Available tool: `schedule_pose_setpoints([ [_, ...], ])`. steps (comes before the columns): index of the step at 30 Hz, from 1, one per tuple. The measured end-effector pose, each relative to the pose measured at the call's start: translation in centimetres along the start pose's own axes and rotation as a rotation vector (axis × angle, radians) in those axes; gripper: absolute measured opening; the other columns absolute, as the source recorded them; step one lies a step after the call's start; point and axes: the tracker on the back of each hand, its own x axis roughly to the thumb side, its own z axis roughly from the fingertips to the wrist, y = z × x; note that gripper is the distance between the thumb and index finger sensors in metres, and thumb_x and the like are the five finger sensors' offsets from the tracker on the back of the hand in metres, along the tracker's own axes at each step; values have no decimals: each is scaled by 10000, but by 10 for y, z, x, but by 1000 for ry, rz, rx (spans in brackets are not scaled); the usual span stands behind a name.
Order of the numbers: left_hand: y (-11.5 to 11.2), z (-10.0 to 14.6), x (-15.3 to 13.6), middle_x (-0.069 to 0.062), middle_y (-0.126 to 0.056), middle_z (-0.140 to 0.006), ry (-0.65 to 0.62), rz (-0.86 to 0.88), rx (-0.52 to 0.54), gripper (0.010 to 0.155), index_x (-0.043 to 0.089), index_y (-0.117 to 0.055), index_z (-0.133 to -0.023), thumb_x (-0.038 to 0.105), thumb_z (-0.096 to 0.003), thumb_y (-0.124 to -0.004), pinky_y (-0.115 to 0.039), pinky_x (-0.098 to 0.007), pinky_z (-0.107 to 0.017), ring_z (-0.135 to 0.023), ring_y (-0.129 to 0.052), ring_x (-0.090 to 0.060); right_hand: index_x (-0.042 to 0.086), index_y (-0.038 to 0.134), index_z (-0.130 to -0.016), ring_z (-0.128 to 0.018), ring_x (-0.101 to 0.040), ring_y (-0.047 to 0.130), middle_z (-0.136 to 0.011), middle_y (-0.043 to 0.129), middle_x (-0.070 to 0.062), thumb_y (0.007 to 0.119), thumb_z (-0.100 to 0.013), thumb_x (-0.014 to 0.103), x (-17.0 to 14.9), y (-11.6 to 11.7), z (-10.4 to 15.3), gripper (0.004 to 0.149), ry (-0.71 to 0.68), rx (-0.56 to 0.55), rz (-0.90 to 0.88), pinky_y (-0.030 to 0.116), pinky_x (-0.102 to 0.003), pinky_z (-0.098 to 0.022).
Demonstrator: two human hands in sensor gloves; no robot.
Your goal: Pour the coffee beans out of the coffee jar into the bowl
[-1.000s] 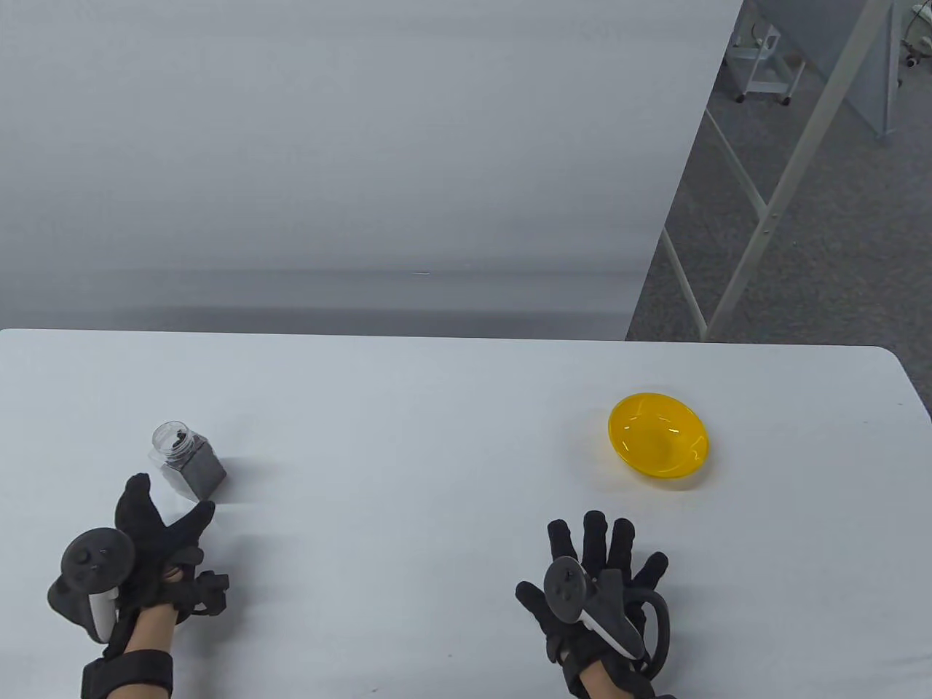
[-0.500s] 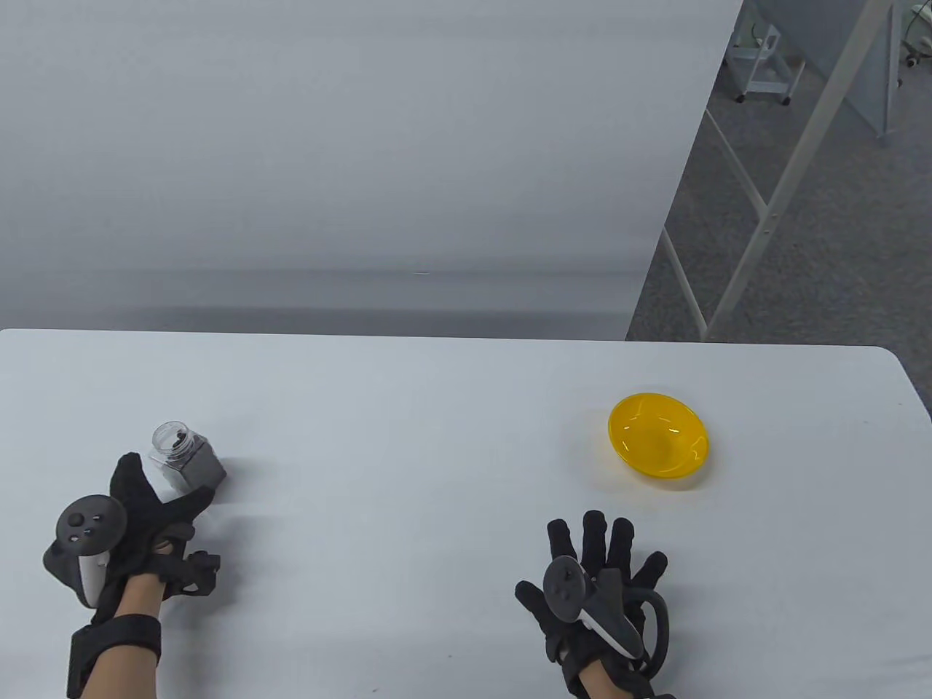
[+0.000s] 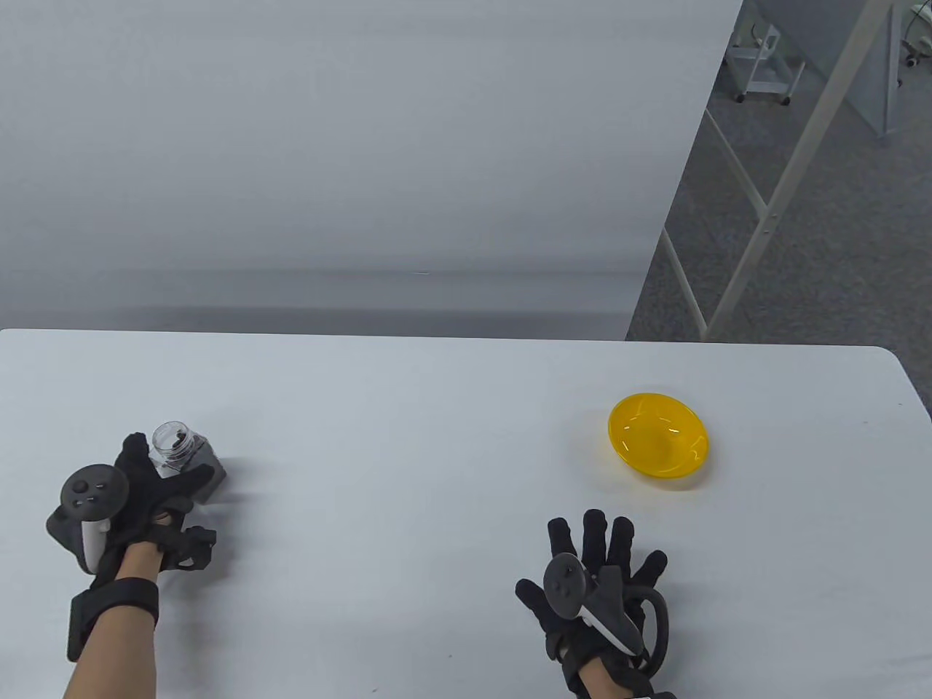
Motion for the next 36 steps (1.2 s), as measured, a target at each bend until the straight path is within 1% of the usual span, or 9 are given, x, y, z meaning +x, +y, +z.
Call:
schedule_pose_setpoints([
  [3, -5, -3, -1, -188, -411, -1069, 21, 45, 5, 1114, 82, -342, -1046, 510, -255, -1000, -505, -723, -631, -947, -602, -509, 358, 28, -984, -956, -539, -46, -1052, -108, -179, 541, -382, 794, -1, 0, 0, 903, 6, -1, -3, 19, -850, -482],
  [5, -7, -4, -1, -184, -417, -1067, 26, 36, 1, 1104, 84, -345, -1043, 499, -257, -998, -506, -728, -629, -945, -608, -511, 352, 26, -984, -956, -538, -45, -1051, -107, -181, 538, -383, 794, 0, 0, 0, 904, 3, 2, -2, 17, -848, -482],
  [7, -8, -4, -1, -173, -460, -1059, 29, 13, 12, 1053, 97, -382, -1036, 496, -272, -986, -524, -724, -622, -932, -641, -506, 348, 22, -984, -957, -540, -44, -1051, -108, -182, 534, -384, 795, 0, 0, 0, 907, 2, 3, 2, 18, -848, -482],
  [9, -10, -4, -3, -163, -494, -1049, 37, 31, 16, 999, 110, -421, -1019, 489, -283, -981, -534, -722, -619, -925, -661, -500, 349, 20, -984, -956, -540, -45, -1051, -109, -182, 532, -384, 796, 0, 0, 0, 907, 0, 5, 4, 18, -848, -482],
  [11, -11, -4, -2, -170, -513, -1039, 42, 27, 18, 971, 109, -435, -1002, 479, -289, -982, -576, -698, -619, -924, -681, -495, 349, 20, -984, -956, -540, -45, -1050, -109, -182, 533, -385, 796, 0, 0, 0, 906, -1, 5, 4, 18, -848, -482],
  [14, -11, -5, -2, -187, -564, -1001, 59, 57, 17, 964, 90, -440, -988, 460, -285, -988, -669, -657, -601, -906, -742, -497, 350, 19, -983, -957, -539, -44, -1051, -110, -181, 532, -384, 796, 0, 0, -1, 906, 0, 7, 1, 18, -848, -482],
  [17, -11, -4, -1, -195, -596, -976, 76, 86, 30, 962, 74, -456, -980, 426, -273, -1006, -709, -645, -579, -880, -755, -526, 349, 21, -984, -958, -539, -43, -1051, -109, -181, 534, -383, 795, 0, 0, -1, 907, -1, 5, -1, 16, -847, -482],
  [24, -11, -1, 3, -215, -595, -962, 59, 90, 59, 961, 48, -461, -972, 402, -268, -1010, -710, -654, -564, -861, -755, -547, 345, 18, -983, -959, -536, -50, -1049, -114, -180, 537, -383, 793, -3, -1, -2, 910, 9, 5, -22, 7, -845, -482],
  [36, 4, 8, 26, -220, -614, -950, -20, 81, 85, 959, 40, -481, -965, 407, -255, -1010, -717, -653, -547, -850, -768, -544, 344, 22, -983, -959, -537, -44, -1050, -108, -181, 543, -381, 790, -4, -2, -1, 912, 1, -12, -35, 10, -846, -483],
])
